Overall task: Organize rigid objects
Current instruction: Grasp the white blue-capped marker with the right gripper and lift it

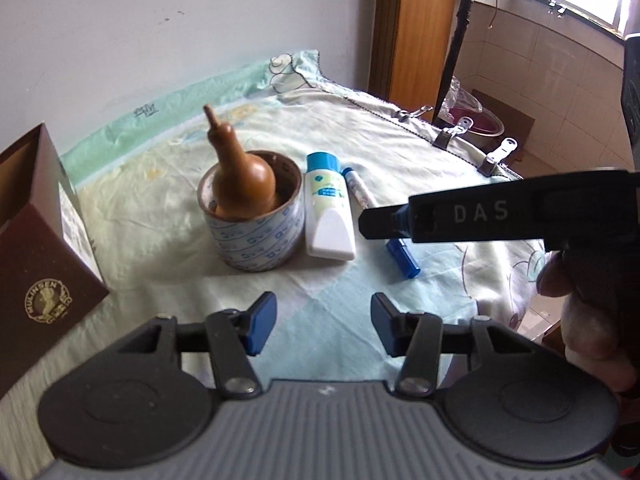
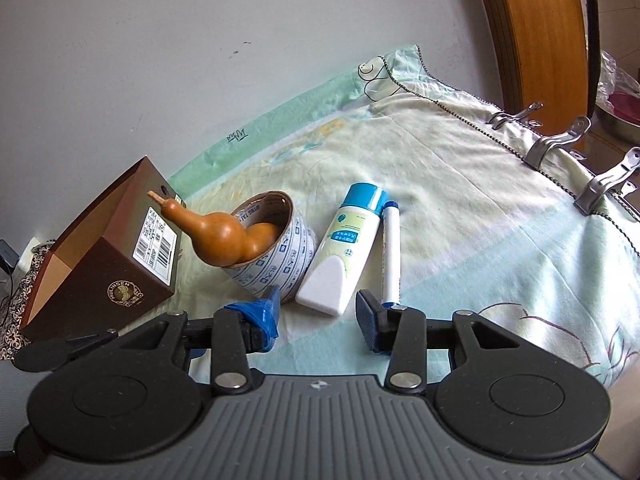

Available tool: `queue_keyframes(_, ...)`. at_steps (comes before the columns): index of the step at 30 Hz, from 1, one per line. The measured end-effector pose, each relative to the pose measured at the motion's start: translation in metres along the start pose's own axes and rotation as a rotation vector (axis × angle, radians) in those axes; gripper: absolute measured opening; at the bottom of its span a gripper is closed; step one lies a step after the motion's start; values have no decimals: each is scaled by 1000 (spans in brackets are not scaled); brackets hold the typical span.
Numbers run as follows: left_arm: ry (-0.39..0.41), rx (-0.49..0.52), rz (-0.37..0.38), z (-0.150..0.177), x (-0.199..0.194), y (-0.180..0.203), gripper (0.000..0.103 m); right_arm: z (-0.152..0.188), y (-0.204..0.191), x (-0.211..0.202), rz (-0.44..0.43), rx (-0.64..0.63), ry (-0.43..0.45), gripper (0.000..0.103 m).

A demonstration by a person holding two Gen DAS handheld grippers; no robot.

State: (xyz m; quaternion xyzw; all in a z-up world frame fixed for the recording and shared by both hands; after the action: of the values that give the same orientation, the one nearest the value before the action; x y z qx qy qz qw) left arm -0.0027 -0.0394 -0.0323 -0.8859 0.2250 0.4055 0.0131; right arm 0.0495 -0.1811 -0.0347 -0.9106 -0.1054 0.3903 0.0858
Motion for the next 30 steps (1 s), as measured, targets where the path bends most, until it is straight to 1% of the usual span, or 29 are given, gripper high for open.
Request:
queue_keyframes(4,-14,33,54,-7,15,14,46,-1,15,7,31,18,-2,23)
queue_keyframes(6,-22,46,79,-11,25,20,45,-2,23,9,48,35,-9,21)
queue_keyframes(9,-28,60,98,-19,39,28,45,-3,36,11,51,66,-15,18)
queue_keyframes(14,-40,66,114,-33,61,38,45,-5,51,13,49,100,-21,12)
queue_keyframes(16,-48,77,110,-36,70,43,44,-5,56,14,43,108,-21,8)
queue_keyframes(18,-52,88,107,-38,76,46,45,-5,60,15,50,108,-19,6)
queue_keyframes(20,-50,93,102,-40,82,47,50,-5,64,16,48,117,-19,5)
queue_keyframes(22,-53,96,93,-41,86,47,52,-5,70,19,38,137,-25,4)
queue_keyframes(24,-68,90,91,-42,92,45,50,-5,74,20,25,150,-30,4)
queue_keyframes(25,-78,85,94,-42,95,44,44,-6,75,21,21,153,-31,4)
queue_keyframes(26,-88,78,89,-41,99,42,42,-6,76,21,17,155,-31,4)
queue_keyframes(30,-91,74,84,-39,102,37,36,-6,80,22,2,169,-30,4)
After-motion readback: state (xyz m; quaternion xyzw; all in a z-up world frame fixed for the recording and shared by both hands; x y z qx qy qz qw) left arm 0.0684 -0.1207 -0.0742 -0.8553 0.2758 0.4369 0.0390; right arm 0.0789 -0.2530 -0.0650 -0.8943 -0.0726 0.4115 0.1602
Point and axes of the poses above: each gripper's, at about its wrist camera, not at the fingertips, and x roughly the way its jaws point, y to its right, z to its underside, the point moved 4 cm from there along x, roughly the way its jaws point, and after that the axes turned 11 degrees about z, right-handed, at the moved point
